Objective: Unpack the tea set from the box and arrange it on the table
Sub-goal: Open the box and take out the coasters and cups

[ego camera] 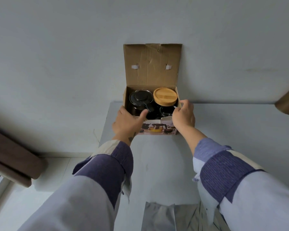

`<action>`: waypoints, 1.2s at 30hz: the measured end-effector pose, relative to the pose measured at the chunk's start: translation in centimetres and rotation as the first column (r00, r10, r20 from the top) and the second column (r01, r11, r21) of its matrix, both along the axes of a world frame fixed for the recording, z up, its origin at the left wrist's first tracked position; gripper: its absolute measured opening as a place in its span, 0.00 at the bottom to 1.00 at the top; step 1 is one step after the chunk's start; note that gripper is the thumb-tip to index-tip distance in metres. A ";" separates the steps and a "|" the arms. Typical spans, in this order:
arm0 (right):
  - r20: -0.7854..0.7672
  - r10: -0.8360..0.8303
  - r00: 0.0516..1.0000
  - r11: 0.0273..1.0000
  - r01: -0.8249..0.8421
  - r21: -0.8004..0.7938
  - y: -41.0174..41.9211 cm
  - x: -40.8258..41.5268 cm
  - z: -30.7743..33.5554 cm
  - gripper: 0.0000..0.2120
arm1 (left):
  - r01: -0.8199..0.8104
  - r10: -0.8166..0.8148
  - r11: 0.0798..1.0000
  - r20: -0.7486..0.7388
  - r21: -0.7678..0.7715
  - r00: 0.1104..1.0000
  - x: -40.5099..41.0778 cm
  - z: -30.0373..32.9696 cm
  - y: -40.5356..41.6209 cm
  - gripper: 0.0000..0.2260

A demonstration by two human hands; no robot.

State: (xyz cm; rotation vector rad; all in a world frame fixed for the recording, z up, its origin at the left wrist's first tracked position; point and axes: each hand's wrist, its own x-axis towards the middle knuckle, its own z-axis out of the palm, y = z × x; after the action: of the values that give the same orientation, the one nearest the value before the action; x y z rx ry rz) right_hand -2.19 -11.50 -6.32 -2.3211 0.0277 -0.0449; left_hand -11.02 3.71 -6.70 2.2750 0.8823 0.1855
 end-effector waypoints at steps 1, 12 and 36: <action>0.054 0.015 0.998 0.997 -0.011 -0.071 0.2 0.7 0.4 0.13 | 0.007 -0.006 1.000 -0.034 0.009 0.999 0.1 -0.2 -0.2 0.47; -0.099 0.428 0.898 0.704 -0.400 -0.587 2.2 7.4 3.6 0.36 | 0.027 -0.022 0.989 -0.039 0.142 0.999 0.3 -2.2 0.3 0.54; -0.070 0.373 0.925 0.886 -0.377 -0.270 -2.8 4.2 5.5 0.38 | 0.068 0.009 0.916 -0.191 0.396 0.982 -1.9 0.0 1.3 0.48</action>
State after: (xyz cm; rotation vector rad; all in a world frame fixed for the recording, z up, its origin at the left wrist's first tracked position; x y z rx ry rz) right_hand 1.98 -14.34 -0.84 -2.5679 -0.4487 0.1777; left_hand -12.91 5.01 -6.74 2.7245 0.9773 0.1484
